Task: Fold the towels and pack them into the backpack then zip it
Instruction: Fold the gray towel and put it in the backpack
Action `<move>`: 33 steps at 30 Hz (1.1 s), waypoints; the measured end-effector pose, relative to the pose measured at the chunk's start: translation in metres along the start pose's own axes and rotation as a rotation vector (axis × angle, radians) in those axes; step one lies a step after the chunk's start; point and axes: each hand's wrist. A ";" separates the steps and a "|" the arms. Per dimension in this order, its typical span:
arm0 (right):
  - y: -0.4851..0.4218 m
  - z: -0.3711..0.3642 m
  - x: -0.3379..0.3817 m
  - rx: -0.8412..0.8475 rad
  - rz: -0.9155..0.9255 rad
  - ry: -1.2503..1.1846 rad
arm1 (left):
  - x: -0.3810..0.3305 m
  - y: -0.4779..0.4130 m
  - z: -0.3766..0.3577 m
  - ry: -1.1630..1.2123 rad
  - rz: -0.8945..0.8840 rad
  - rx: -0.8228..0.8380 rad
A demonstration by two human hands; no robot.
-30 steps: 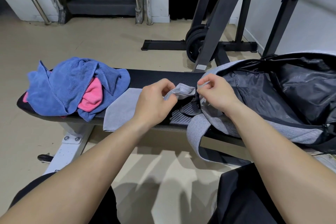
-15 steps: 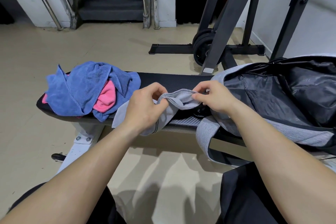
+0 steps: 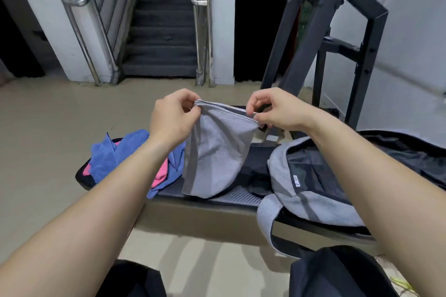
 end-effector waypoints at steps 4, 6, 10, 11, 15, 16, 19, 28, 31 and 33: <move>0.003 0.009 0.025 -0.113 -0.004 0.073 | -0.013 -0.011 0.012 0.031 0.050 -0.035; 0.008 0.008 0.028 -0.130 -0.006 0.081 | -0.012 -0.009 0.014 0.044 0.072 -0.034; 0.014 -0.001 0.026 -0.072 0.002 0.200 | -0.009 -0.001 0.014 0.085 0.115 -0.020; 0.015 -0.003 0.027 -0.056 0.003 0.246 | -0.010 0.000 0.014 0.088 0.117 -0.015; 0.015 -0.001 0.038 -0.137 0.087 0.303 | -0.024 0.001 0.024 0.067 0.095 -0.032; 0.015 0.002 0.043 -0.180 0.104 0.282 | -0.028 0.000 0.029 0.063 0.095 -0.047; 0.012 0.015 0.058 -0.221 0.132 0.094 | -0.039 -0.004 0.042 0.074 0.099 -0.087; 0.004 0.013 0.059 -0.037 -0.051 -0.290 | -0.032 -0.003 0.045 0.094 0.148 -0.041; 0.003 -0.001 0.050 -0.065 -0.107 -0.249 | -0.021 0.001 0.034 0.087 0.173 0.077; 0.004 -0.009 0.044 -0.079 -0.130 -0.154 | -0.014 0.005 0.027 0.028 0.163 0.149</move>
Point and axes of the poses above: each hand's wrist, its own y-axis away from the middle knuckle, its own z-axis out of the back of the hand, x = y × z, and after that the axes turned 5 degrees about -y, right-handed
